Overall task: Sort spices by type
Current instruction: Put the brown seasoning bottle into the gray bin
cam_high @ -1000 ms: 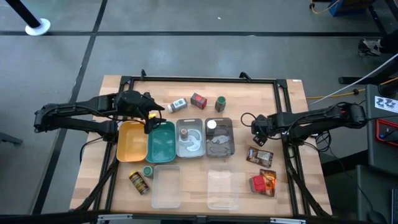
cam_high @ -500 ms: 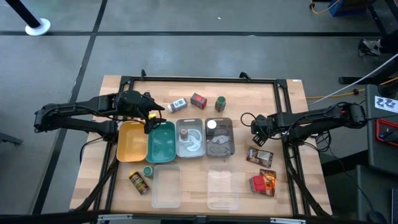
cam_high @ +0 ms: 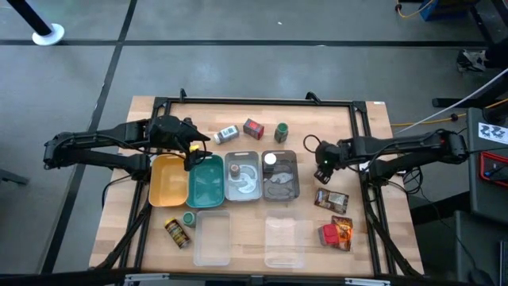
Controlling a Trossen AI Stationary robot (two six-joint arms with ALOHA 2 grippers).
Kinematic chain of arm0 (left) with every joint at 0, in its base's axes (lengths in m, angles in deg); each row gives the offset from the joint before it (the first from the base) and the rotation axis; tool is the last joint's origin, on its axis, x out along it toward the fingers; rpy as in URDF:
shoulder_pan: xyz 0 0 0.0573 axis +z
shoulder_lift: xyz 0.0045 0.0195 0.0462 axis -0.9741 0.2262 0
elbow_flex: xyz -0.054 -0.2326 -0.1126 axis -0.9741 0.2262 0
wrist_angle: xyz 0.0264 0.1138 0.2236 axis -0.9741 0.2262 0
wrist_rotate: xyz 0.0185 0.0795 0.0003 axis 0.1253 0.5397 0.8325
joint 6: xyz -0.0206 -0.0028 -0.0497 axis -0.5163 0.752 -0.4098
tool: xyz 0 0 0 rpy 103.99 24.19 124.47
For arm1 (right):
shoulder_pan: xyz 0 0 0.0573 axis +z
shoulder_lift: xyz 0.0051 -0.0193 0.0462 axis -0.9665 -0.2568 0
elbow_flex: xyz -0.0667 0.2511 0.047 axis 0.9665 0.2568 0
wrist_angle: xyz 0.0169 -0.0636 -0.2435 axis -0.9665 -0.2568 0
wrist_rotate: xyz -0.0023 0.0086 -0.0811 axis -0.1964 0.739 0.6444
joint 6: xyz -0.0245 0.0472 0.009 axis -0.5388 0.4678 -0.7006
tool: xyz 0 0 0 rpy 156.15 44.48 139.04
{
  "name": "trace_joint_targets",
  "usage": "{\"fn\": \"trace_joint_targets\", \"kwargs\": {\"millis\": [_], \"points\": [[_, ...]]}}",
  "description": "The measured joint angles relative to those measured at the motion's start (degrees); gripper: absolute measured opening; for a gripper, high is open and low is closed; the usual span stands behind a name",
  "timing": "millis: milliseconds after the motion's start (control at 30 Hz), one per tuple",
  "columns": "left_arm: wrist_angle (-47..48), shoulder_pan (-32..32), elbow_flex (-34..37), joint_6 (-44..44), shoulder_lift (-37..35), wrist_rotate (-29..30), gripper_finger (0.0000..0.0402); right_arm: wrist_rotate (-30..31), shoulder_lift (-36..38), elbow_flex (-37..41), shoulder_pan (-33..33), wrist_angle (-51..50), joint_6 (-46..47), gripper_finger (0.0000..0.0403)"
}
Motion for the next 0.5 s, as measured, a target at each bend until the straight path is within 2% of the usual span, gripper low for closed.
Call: {"fn": "trace_joint_targets", "kwargs": {"millis": [133,233,367,500], "points": [[0.0,0.0,0.0,0.0,0.0,0.0,0.0255,-0.53,0.0,-6.49,0.0,1.39,-2.64,0.0193],[0.0,0.0,0.0,0.0,0.0,0.0,0.0255,-2.37,0.0,-10.51,0.0,5.54,-5.77,0.0206],[0.0,0.0,0.0,0.0,0.0,0.0,0.0255,-4.87,-0.05,-13.57,0.0,14.65,-10.73,0.022],[-0.09,0.0,0.0,0.0,0.0,0.0,0.0255,-6.57,-1.46,-13.89,0.0,25.63,-15.78,0.0203]]}}
